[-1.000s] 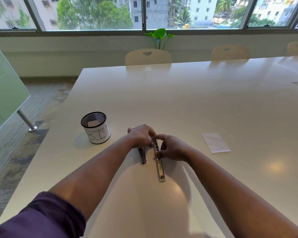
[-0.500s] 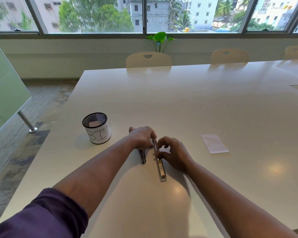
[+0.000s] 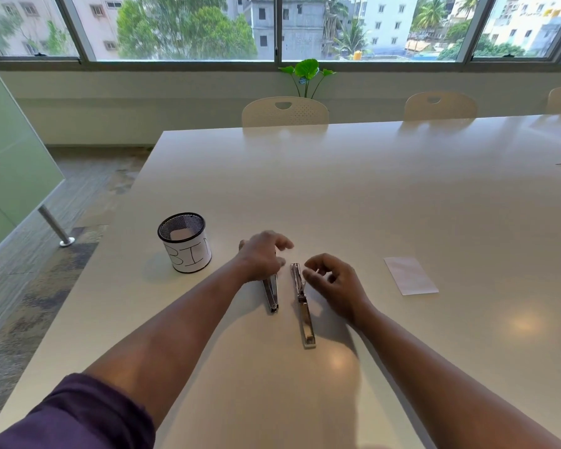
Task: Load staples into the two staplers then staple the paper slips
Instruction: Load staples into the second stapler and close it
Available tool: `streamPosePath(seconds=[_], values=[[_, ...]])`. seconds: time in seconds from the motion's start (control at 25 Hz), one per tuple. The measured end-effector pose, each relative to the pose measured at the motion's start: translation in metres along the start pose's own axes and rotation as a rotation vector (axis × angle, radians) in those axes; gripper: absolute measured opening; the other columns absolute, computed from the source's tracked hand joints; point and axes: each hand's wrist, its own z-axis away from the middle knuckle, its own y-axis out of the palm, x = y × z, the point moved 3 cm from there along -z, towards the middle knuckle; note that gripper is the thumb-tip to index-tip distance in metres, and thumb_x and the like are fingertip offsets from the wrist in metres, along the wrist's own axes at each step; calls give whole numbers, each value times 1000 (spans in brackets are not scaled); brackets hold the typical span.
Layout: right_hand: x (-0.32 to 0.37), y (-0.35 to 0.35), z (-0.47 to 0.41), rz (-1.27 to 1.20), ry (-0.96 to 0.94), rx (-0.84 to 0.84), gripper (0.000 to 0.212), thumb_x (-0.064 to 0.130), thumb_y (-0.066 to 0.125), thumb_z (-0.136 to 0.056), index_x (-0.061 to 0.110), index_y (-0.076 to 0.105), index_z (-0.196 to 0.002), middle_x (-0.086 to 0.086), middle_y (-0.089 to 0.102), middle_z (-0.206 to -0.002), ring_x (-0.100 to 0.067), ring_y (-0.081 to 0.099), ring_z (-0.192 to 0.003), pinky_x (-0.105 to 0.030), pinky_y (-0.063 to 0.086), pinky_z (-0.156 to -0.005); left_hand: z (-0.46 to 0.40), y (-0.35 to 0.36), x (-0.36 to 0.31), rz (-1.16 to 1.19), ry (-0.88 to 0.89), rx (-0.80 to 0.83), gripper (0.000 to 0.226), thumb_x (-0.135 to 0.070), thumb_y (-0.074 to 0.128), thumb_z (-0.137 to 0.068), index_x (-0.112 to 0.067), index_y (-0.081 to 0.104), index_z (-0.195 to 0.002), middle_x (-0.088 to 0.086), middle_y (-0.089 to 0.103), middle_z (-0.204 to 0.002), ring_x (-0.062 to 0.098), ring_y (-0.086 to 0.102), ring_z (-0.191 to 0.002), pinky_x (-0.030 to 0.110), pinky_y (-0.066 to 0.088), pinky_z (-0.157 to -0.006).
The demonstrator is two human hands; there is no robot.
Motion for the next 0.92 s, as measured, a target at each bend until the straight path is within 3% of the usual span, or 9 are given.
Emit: streamPosePath(seconds=[0.08,0.16,0.24,0.4,0.52,0.68,0.92], values=[[-5,-2,-12,-45,58,-37,12,27,69,-91,17,75,-92,-4,72,-86,-18,62,-78,-35,48,-70,-1,-7,17,124,-25,-164,34,-12,72,-87,-22,72,-119,4,63,-121,26,61,-109,42,48,-101],[-9,-1,-25,-41,110,-45,9,17,67,-94,15,75,-90,-18,71,-88,-21,61,-76,-33,49,-72,-1,-10,36,124,-66,-306,34,-13,71,-89,-16,70,-124,10,60,-121,32,59,-109,44,49,-101],[-13,2,-38,5,141,-38,9,18,67,-94,16,76,-92,-20,72,-89,-22,62,-76,-31,50,-72,-1,-8,54,124,-102,-379,35,-17,68,-93,-13,67,-128,11,56,-120,33,58,-107,45,50,-100],[-18,10,-63,33,153,-15,12,20,68,-95,16,78,-102,-8,77,-95,-25,70,-93,-38,54,-87,-1,3,71,173,-78,-380,34,-24,69,-94,-12,70,-126,3,52,-113,19,56,-91,37,53,-91],[-18,15,-78,57,140,26,24,21,72,-93,14,76,-116,-4,77,-106,-17,71,-98,-35,55,-96,-6,6,74,171,-28,-359,40,-32,76,-89,-12,72,-123,0,55,-110,14,54,-90,24,46,-85],[-15,21,-94,130,66,124,31,23,76,-91,16,75,-121,-1,74,-104,-18,67,-95,-33,55,-89,-13,9,74,153,42,-317,47,-35,83,-82,-9,74,-120,-3,59,-106,12,57,-97,21,44,-86],[-12,28,-104,204,7,290,38,25,79,-87,18,73,-124,3,70,-107,-15,62,-97,-32,52,-85,-14,11,74,150,95,-338,42,-37,83,-81,-12,76,-114,-5,64,-99,7,60,-90,11,43,-78]])
